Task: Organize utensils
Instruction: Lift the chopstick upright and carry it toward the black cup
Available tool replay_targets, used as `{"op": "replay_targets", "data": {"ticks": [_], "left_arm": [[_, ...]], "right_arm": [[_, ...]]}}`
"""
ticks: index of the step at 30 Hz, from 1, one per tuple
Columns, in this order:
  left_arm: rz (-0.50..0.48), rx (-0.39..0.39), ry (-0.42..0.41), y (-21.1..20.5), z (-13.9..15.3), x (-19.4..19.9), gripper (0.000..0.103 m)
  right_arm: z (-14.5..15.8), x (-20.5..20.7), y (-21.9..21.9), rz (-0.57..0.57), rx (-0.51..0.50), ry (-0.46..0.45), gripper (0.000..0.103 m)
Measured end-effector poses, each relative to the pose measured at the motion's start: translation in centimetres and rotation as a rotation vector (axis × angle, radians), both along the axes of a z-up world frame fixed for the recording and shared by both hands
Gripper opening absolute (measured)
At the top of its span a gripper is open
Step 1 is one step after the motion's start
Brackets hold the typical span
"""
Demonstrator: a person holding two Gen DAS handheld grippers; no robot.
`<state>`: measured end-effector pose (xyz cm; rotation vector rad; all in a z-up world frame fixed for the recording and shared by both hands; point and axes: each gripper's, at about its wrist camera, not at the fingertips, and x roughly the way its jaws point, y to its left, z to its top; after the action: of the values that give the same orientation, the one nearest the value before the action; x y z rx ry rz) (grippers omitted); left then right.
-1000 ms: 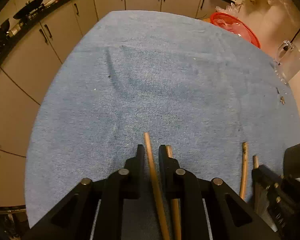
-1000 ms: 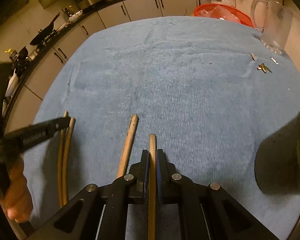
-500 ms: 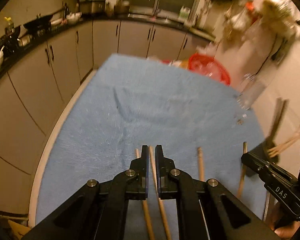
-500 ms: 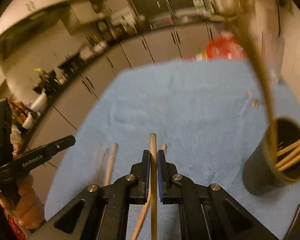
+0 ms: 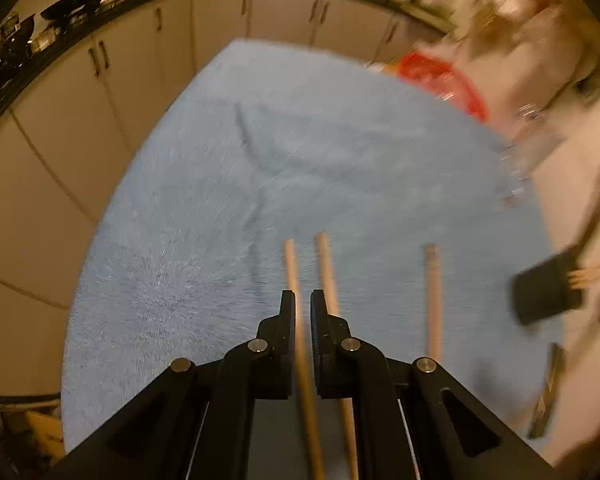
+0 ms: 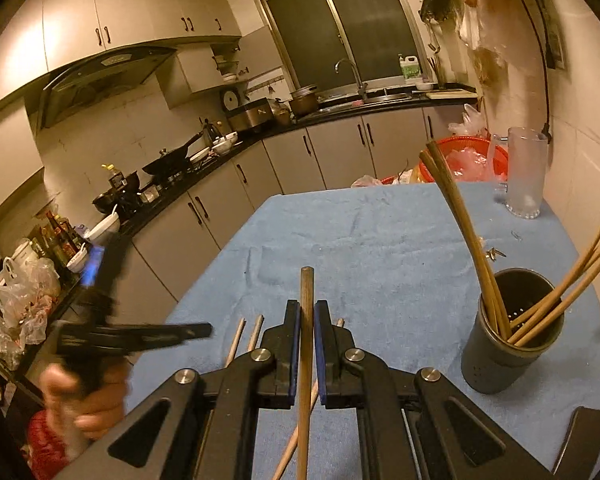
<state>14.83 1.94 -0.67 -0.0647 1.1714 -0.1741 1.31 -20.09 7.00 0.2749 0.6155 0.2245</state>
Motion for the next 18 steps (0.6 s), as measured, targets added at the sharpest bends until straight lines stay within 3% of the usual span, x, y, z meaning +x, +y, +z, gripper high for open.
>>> {"op": "replay_targets", "data": {"ticks": [4, 6, 11, 14, 18], "left_arm": [[0.012, 0.026, 0.065, -0.9, -2.5, 1.4, 0.008], [0.007, 0.028, 0.081, -1.5, -3.2, 2.1, 0.017], [0.018, 0.079, 0.056, -2.8, -3.7, 3.1, 0.024], [0.029, 0.139, 0.016, -3.4, -3.8, 3.4, 0.009], [0.028, 0.087, 0.002, -2.8, -3.4, 2.8, 0.005]], "right_arm": [[-0.2, 0.1, -0.4, 0.002, 0.009, 0.002, 0.007], [-0.4, 0.4, -0.5, 0.001, 0.011, 0.006, 0.007], [-0.8, 0.6, -0.9, 0.001, 0.022, 0.014, 0.007], [-0.9, 0.7, -0.7, 0.004, 0.028, 0.021, 0.007], [-0.9, 0.7, -0.8, 0.005, 0.029, 0.021, 0.007]]}}
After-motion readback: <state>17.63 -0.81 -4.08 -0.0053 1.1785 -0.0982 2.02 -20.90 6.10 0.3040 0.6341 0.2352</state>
